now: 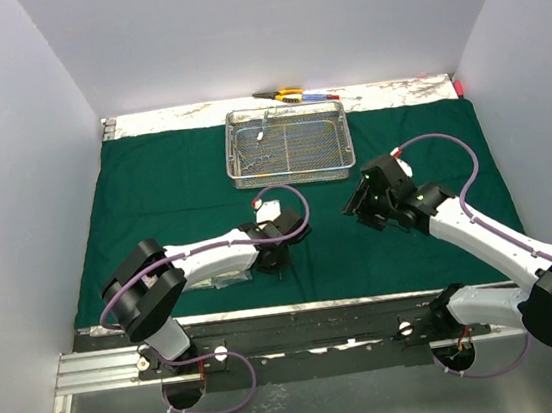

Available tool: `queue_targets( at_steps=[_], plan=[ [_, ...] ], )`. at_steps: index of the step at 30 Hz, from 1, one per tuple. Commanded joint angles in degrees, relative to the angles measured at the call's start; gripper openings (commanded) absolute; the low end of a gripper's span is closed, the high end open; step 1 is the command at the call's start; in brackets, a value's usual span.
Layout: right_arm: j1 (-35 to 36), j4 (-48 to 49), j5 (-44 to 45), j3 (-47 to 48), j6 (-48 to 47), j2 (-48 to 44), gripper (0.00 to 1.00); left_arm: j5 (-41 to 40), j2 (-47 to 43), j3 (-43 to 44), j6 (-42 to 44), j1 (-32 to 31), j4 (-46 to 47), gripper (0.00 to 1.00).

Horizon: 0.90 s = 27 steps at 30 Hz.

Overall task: Open and lay out the surgical kit
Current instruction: Place the medical item in the surgical kit, then pick up the medical item from the container.

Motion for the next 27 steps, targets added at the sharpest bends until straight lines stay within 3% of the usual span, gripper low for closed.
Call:
queue_targets(
  at_steps=[1,10,14,16,20,27],
  plan=[
    [0.1,-0.9,1.1,-1.3,1.1,-1.1,0.53,-1.6,0.9,-1.9,0.2,-0.7,-0.8,0.18],
    [0.1,-0.3,0.4,-1.2,1.5,-1.1,0.53,-2.6,-0.9,-0.6,0.3,-0.7,-2.6,0.31],
    [0.2,0.1,0.5,0.4,0.1,-0.7,0.53,-4.5,-2.5,3.1,0.7,-0.7,-5.5,0.47],
    [0.2,0.6,0.7,1.6,-1.0,-0.2,0.53,-7.3,-3.6,6.0,0.9,-0.7,-8.1,0.59],
    [0.2,2.0,1.0,4.2,-3.2,1.4,0.53,-13.8,-5.3,12.7,2.8,-0.4,-11.3,0.72],
    [0.1,2.9,2.2,9.8,-6.4,6.4,0.53,-19.2,-3.5,24.7,11.2,4.4,-11.5,0.74]
  ],
)
